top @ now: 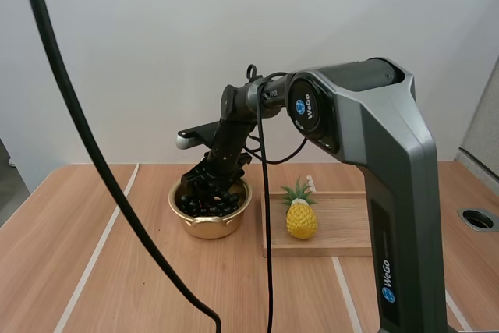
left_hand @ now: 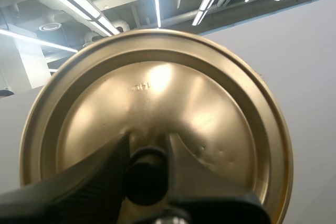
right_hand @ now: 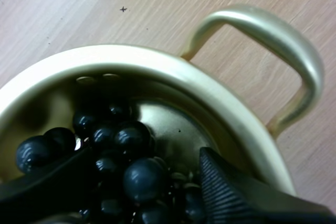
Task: Open the pot, put the grape inside, and close it
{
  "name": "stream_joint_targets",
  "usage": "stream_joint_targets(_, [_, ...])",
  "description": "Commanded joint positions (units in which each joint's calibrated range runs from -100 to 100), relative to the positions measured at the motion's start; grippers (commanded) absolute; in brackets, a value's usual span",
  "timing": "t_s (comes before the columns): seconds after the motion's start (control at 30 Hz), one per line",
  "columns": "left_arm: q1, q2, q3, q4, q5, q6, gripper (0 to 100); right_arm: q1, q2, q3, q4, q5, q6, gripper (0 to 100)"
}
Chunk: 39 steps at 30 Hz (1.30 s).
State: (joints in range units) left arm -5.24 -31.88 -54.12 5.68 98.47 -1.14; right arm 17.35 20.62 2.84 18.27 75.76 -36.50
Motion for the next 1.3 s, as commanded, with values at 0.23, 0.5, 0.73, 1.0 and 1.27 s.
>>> stream_joint_targets(0.23, [-0.07, 0.18, -0.19, -1.16, -1.05, -0.27, 0, 0.02, -4.99, -0.11, 0.07, -0.24, -0.43, 100])
stream_joint_targets(0.5, [-0.07, 0.18, -0.19, -1.16, -1.05, -0.27, 0, 0.02, -11.39, -0.11, -2.86, -1.00, -0.43, 100])
stream_joint_targets(0.73, [-0.07, 0.18, -0.19, -1.16, -1.21, -0.27, 0, 0.02, -20.11, -0.11, -6.81, -6.67, 1.56, 100])
stream_joint_targets(1.0, [-0.07, 0.18, -0.19, -1.16, -1.38, -0.27, 0, -1.88, -30.02, -0.11, -7.56, -11.80, 2.92, 100])
stream_joint_targets(1.27, [-0.07, 0.18, -0.19, -1.16, -3.90, -0.27, 0, -7.03, -37.47, -0.11, -7.44, -13.22, 2.92, 100])
